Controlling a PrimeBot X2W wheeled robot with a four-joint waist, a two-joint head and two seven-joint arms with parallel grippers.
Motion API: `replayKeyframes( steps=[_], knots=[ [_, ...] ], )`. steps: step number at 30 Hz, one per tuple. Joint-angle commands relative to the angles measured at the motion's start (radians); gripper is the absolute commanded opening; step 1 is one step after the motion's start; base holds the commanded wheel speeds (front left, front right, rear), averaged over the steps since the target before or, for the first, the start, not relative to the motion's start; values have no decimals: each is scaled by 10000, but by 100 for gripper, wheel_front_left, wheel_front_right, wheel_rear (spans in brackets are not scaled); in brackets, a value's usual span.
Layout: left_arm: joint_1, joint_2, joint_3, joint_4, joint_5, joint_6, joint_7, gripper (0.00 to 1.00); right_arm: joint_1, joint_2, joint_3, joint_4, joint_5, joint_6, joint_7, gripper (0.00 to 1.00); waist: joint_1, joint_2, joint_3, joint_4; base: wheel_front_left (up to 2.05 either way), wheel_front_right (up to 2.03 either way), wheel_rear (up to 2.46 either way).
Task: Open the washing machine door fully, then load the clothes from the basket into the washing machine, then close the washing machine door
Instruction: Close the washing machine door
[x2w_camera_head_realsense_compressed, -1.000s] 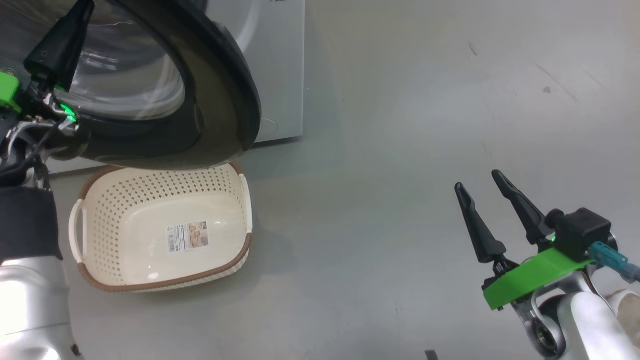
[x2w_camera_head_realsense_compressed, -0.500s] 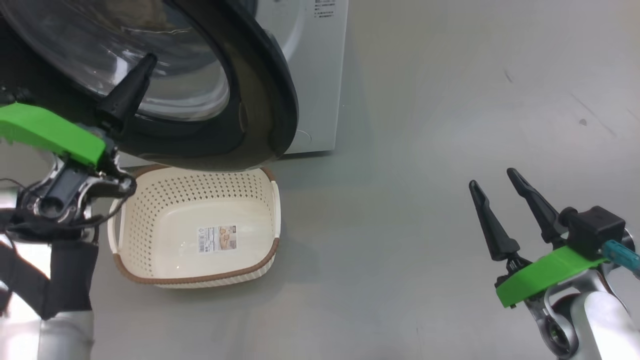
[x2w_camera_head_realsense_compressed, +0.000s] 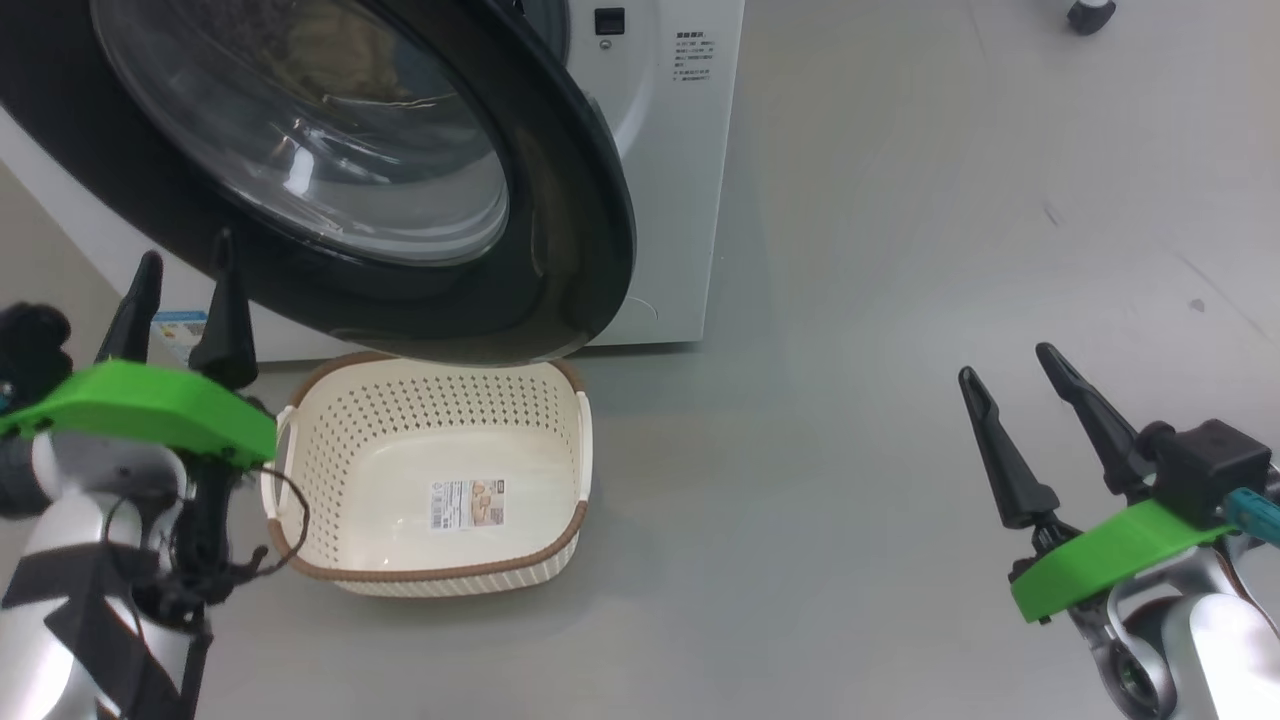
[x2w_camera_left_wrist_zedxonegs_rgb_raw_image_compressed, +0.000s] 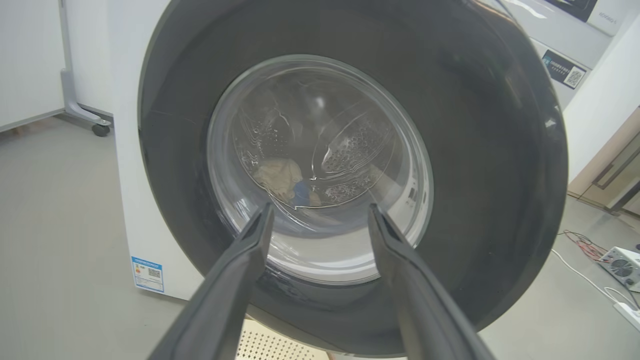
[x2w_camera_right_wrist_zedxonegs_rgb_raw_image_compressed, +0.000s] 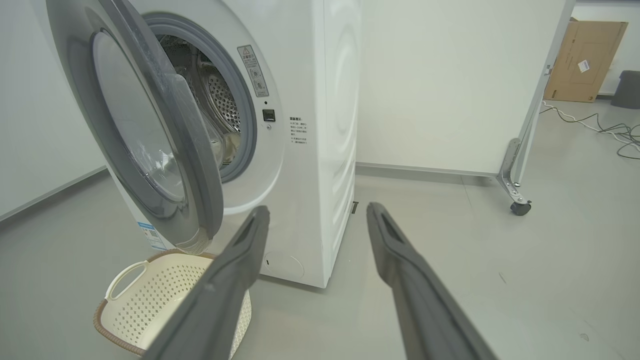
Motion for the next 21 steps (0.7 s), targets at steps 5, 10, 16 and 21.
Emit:
replayKeyframes(
  steps=[5, 10, 16, 21],
  knots=[
    [1258, 490, -40, -731, 1666, 875, -1435, 100, -103, -313, -92, -420, -153, -23, 142, 100, 1, 0, -221, 144, 0, 0, 0],
    [2508, 372, -498, -968, 2454, 1267, -2228, 100, 2, -340, -189, -447, -216, -23, 210, 100, 1, 0, -429, 249, 0, 0, 0],
    [3492, 283, -868, -1128, 3018, 1650, -2699, 100, 276, -297, -200, -472, -244, -23, 292, 100, 1, 0, -666, 302, 0, 0, 0],
    [4056, 166, -1054, -1264, 3175, 1749, -2997, 100, 551, -195, -273, -560, -268, -23, 366, 100, 1, 0, -746, 300, 0, 0, 0]
  ],
)
